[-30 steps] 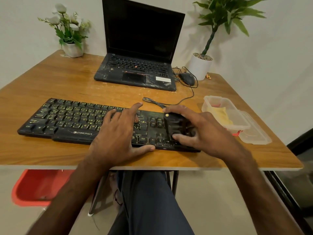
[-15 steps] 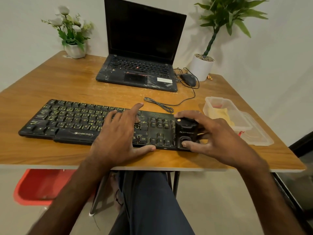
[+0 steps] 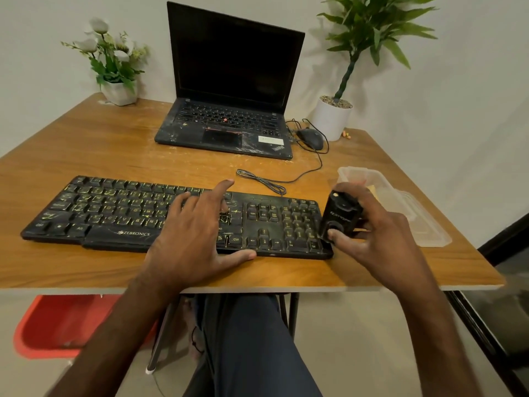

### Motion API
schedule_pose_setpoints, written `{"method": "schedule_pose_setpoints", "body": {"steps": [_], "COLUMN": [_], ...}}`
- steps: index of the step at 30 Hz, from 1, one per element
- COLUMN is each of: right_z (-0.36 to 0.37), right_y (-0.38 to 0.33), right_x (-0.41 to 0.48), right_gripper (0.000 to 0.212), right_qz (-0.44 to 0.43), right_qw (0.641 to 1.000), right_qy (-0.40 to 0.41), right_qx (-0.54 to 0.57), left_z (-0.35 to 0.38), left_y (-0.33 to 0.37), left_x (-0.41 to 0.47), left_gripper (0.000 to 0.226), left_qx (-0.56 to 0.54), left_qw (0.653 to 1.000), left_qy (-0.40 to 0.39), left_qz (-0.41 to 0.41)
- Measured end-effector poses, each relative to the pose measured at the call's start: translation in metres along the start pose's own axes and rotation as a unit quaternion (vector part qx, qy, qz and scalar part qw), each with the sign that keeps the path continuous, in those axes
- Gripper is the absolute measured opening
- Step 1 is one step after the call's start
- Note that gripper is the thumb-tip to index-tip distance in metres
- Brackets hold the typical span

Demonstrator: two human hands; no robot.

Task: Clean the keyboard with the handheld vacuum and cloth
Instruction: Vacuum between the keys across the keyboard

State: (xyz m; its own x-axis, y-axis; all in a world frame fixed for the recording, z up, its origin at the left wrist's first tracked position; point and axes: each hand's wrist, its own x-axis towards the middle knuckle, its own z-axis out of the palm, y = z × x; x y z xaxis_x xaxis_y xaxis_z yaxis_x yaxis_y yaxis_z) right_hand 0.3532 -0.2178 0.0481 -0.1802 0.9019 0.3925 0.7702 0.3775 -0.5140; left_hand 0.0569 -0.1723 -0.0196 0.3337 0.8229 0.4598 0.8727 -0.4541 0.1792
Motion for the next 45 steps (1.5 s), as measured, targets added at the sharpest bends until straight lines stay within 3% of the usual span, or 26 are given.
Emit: {"method": "schedule_pose_setpoints", "body": {"steps": [4, 8, 11, 13, 15, 19, 22, 30, 38, 41, 45], "right_z": [0.004, 0.0, 0.009, 0.015, 0.02, 0.03, 0.035, 0.037, 0.041, 0.041, 0.047], "right_y": [-0.003, 0.004, -0.002, -0.006, -0.007, -0.007, -0.006, -0.014, -0.018, -0.02, -0.024], "right_x": [-0.014, -0.011, -0.011, -0.009, -0.004, 0.002, 0.002, 0.005, 0.006, 0.003, -0.005], "right_gripper": [0.07, 0.071, 0.07, 0.066, 0.063, 0.061, 0.063, 0.076, 0.072, 0.071, 0.07], "right_qz": [0.004, 0.043, 0.049, 0.08, 0.131, 0.207, 0.231, 0.213, 0.198, 0.147, 0.029], "right_qw": [0.998, 0.997, 0.99, 0.956, 0.899, 0.841, 0.824, 0.841, 0.844, 0.888, 0.969], "right_qy": [-0.022, 0.041, 0.042, 0.075, 0.113, 0.128, 0.128, 0.145, 0.145, 0.127, 0.06], "right_qx": [0.056, 0.053, 0.128, 0.272, 0.402, 0.484, 0.501, 0.476, 0.477, 0.416, 0.237], "left_z": [0.0, 0.0, 0.001, 0.001, 0.001, 0.001, 0.002, 0.002, 0.002, 0.003, 0.003], "left_y": [0.0, 0.0, -0.001, -0.001, -0.001, -0.001, -0.002, -0.001, -0.001, -0.002, -0.002], "left_x": [0.0, 0.0, 0.0, -0.001, -0.001, -0.001, -0.001, -0.002, -0.001, -0.001, -0.001], "left_gripper": [0.119, 0.119, 0.118, 0.117, 0.117, 0.117, 0.118, 0.117, 0.116, 0.116, 0.117], "left_qx": [-0.002, 0.003, 0.0, -0.001, -0.006, -0.008, -0.007, -0.016, -0.007, -0.004, -0.004], "left_qw": [1.0, 1.0, 1.0, 1.0, 1.0, 1.0, 1.0, 1.0, 1.0, 1.0, 1.0], "left_qy": [-0.002, -0.001, 0.005, 0.009, 0.009, 0.006, 0.007, 0.014, 0.014, 0.01, 0.006], "left_qz": [-0.001, 0.005, 0.007, 0.008, 0.006, 0.006, 0.006, 0.009, 0.01, 0.008, 0.006]}}
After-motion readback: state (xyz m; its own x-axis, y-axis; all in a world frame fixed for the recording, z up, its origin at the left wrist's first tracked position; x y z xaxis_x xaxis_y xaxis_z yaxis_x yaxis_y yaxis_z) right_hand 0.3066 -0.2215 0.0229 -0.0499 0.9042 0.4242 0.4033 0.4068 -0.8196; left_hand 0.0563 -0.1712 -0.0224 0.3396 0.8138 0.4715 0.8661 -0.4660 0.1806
